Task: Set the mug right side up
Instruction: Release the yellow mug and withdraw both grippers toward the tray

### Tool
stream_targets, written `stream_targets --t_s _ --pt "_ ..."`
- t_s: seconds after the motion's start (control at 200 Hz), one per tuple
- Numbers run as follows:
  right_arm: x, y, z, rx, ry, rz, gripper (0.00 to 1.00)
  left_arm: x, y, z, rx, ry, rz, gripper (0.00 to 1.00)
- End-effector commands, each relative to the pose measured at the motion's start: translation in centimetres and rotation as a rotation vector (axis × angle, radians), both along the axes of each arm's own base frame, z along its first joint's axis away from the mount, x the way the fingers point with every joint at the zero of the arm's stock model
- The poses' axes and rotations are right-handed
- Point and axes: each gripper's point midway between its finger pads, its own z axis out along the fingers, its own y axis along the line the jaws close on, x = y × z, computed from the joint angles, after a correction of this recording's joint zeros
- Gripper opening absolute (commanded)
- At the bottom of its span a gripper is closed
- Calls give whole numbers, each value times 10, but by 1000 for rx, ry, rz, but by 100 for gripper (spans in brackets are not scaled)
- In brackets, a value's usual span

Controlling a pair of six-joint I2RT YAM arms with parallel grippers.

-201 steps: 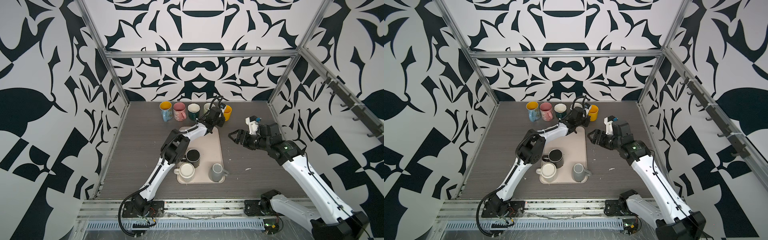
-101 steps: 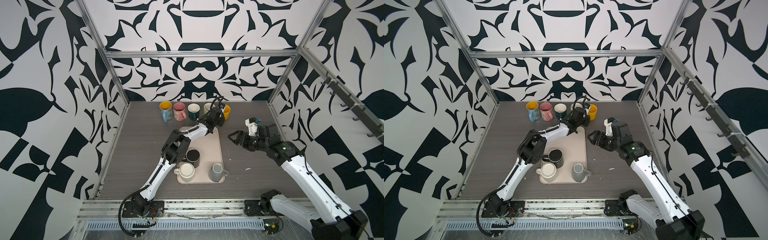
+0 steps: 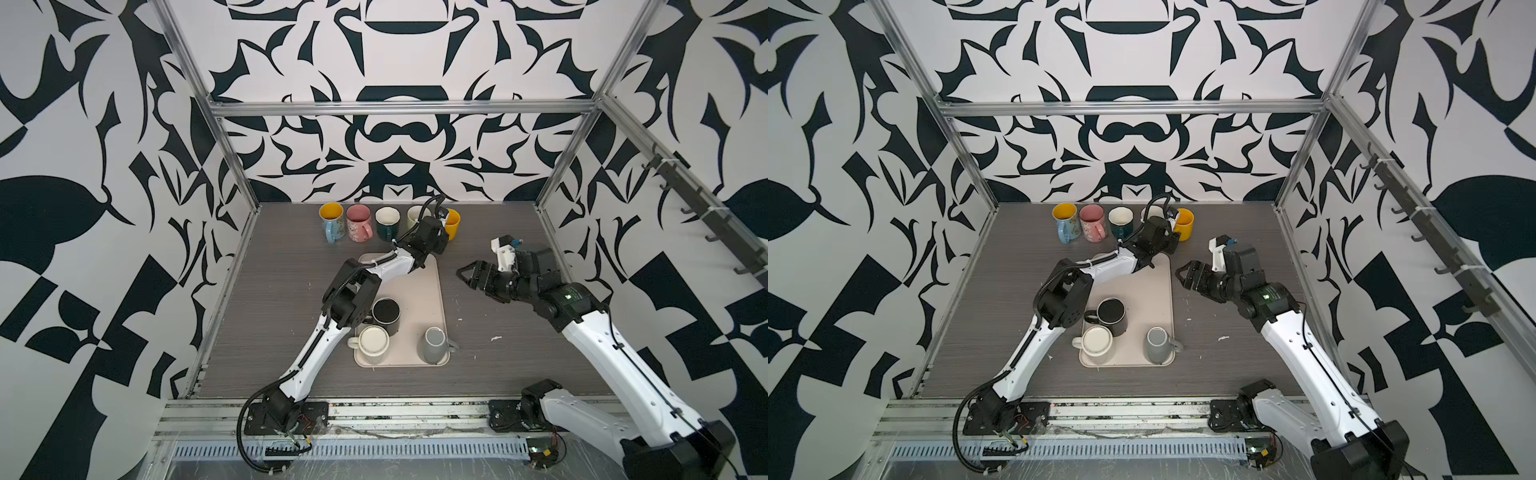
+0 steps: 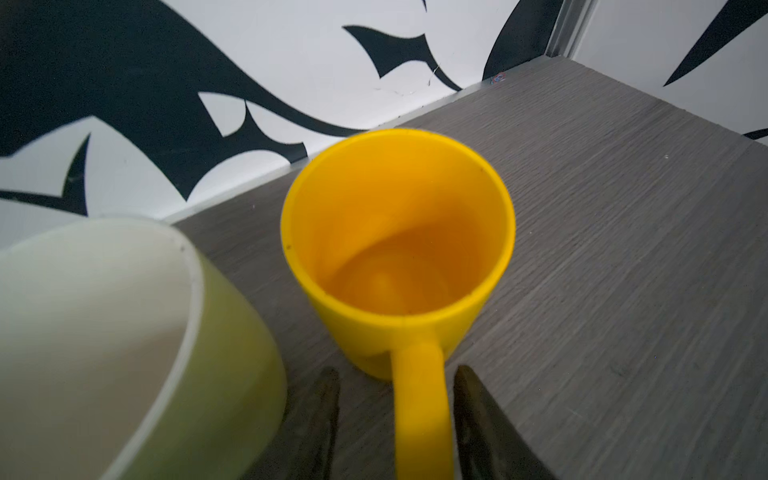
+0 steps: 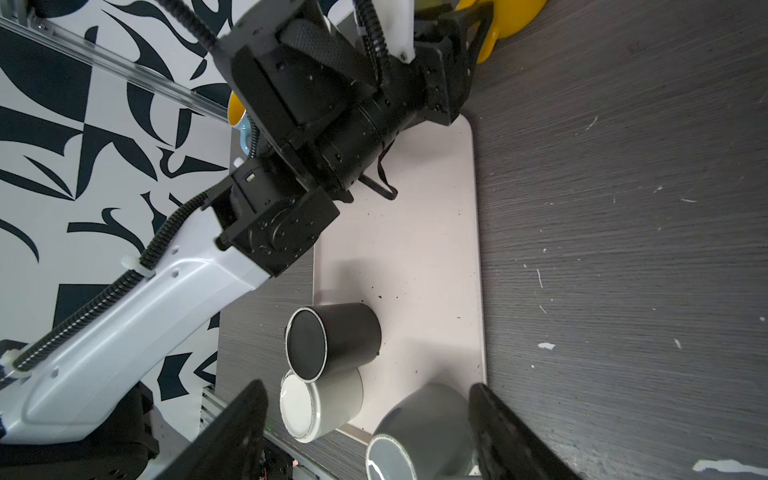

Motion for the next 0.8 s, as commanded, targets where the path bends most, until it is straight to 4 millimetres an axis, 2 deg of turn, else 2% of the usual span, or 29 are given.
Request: stream_targets --t_s 0.0,0.15,0.245,0.355,0.455,0.46,0.475,0.485,0.53,0.535,0.66,0.795 --pt "1 -1 9 22 -32 -14 79 -2 5 58 -71 -79 12 51" --pt "1 2 6 35 -20 -8 78 -14 18 99 -116 -133 19 52" --pt "3 8 5 67 -3 6 74 -25 29 123 -133 -155 29 52" --pt "5 13 -1 94 29 11 67 -43 50 147 -146 -164 60 52" --pt "8 19 -5 129 49 23 59 -65 73 176 -162 -195 82 52" --pt "8 19 -5 131 50 23 59 -67 75 182 -170 -202 82 52" --pt "8 20 -5 135 53 24 58 -69 78 181 -164 -199 88 52" --pt "8 20 -6 136 55 24 57 -73 82 189 -173 -209 90 52" --pt "8 22 -7 146 62 30 53 -82 93 196 -168 -207 104 52" --pt "8 22 -7 147 63 29 53 -85 95 201 -175 -212 104 52" --pt "9 27 -2 165 58 40 46 -108 135 212 -144 -157 189 53" --pt "10 34 -3 164 53 53 44 -136 176 199 -80 -3 282 53"
